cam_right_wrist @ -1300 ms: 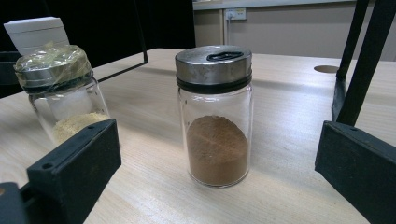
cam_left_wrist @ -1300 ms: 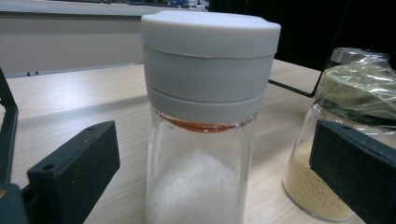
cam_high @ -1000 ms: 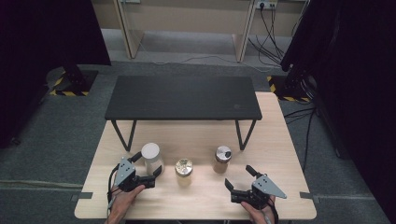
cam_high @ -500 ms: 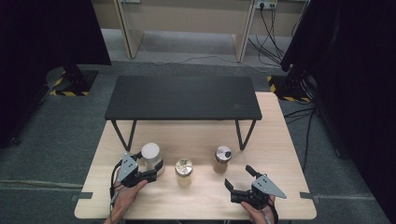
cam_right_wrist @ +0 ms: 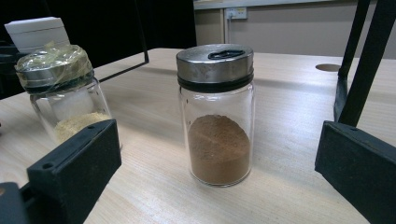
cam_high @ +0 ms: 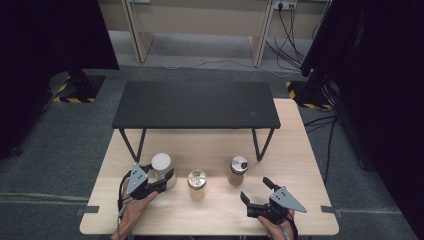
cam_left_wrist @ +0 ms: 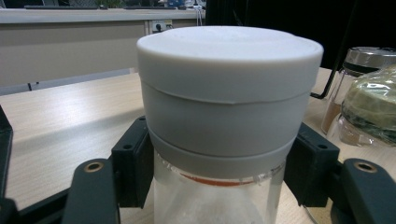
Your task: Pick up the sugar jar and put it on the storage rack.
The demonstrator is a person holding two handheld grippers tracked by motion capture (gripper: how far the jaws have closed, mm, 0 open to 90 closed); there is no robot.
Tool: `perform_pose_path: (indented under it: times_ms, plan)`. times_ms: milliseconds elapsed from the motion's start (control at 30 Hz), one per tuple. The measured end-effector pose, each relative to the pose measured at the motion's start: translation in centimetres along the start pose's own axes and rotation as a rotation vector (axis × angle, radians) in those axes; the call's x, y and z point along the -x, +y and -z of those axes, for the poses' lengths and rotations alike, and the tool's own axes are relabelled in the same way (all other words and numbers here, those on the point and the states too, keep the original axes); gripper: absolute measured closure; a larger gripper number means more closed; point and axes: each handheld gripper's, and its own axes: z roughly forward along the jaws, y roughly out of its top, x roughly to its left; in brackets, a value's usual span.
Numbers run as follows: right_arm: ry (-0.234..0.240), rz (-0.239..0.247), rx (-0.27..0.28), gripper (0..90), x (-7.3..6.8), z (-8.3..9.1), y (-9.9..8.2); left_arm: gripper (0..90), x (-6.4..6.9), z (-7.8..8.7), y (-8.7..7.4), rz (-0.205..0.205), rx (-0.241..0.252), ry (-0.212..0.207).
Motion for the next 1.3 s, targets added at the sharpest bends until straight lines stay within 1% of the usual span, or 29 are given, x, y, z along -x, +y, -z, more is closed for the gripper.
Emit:
perform_pose_path:
  times_ms: [267,400,700,900,1033,1133,1300]
  plan:
    - [0.001,-0.001,0.002,0.6,0.0,0.0,0.0,34.9,0.1,0.5,0.8,0.003,0.009,-0.014]
    - [0.000,-0.001,0.003,0.6,0.0,0.1,0.0,34.9,0.1,0.6,1.1,0.030,0.006,-0.025]
    - [0.003,-0.002,0.004,0.6,0.0,0.1,0.0,34.9,0.1,0.9,1.4,0.017,0.003,-0.021]
    - [0.005,-0.002,0.005,0.6,0.0,0.1,0.1,34.9,0.3,0.9,1.7,0.022,-0.009,-0.024]
    - [0.005,-0.001,0.003,0.6,-0.1,0.1,0.0,34.9,0.5,1.0,2.0,0.020,-0.005,-0.027]
    - [0.006,0.000,0.003,0.6,-0.1,0.1,0.0,35.0,0.5,1.1,2.2,0.030,-0.007,-0.031]
    - [0.006,-0.002,0.004,0.6,-0.1,0.1,0.0,35.0,0.5,1.2,2.4,0.027,-0.011,-0.029]
